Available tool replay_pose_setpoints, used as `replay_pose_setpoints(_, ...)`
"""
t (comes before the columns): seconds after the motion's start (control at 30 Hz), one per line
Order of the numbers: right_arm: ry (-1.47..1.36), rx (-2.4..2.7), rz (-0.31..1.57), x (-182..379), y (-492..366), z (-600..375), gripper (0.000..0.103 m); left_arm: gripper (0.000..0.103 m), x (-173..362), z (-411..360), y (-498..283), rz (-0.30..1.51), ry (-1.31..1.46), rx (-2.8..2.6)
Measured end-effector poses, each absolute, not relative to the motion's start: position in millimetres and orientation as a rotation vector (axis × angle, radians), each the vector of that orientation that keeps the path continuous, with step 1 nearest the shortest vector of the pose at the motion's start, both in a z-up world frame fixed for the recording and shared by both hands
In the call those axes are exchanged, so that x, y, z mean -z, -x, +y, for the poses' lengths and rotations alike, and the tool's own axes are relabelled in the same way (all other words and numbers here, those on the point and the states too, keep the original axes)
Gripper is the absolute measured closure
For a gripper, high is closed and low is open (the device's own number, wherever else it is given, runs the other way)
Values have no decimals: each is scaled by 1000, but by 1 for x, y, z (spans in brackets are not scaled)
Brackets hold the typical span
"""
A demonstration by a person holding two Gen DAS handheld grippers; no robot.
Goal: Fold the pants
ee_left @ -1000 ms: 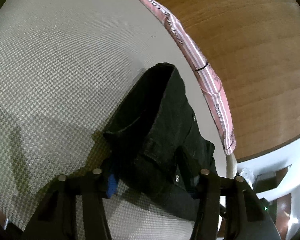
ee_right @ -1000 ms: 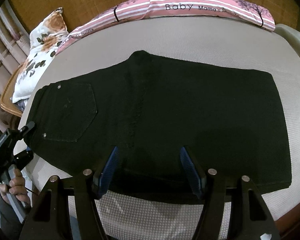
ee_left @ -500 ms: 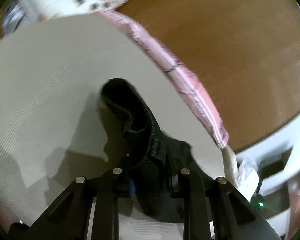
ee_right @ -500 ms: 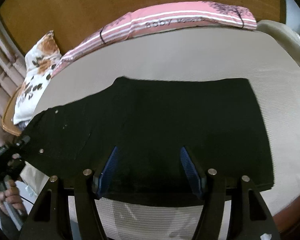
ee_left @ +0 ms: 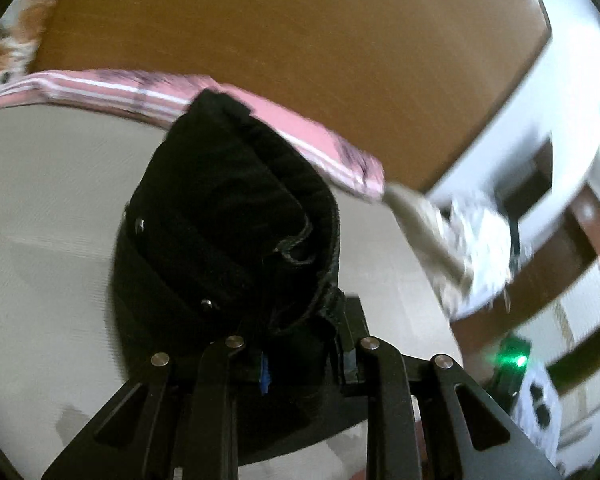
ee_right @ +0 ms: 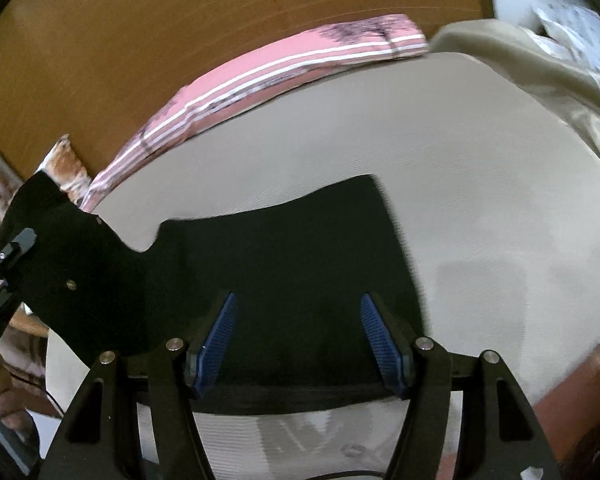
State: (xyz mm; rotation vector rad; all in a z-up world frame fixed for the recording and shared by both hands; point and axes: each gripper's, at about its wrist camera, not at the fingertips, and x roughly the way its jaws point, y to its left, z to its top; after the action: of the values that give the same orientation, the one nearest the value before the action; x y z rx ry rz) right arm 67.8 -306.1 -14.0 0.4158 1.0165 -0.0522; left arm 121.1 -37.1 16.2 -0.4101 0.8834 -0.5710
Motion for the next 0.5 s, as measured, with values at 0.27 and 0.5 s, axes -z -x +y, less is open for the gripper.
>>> replay_pose_setpoints(0.27, -450, 122, 1026, 29, -55, -354, 41, 80, 46, -146, -110, 1056, 171, 635)
replay_pose_setpoints(0.5, -449, 91, 1048, 38, -57, -369, 41, 74, 71, -167, -99, 1059, 52, 625)
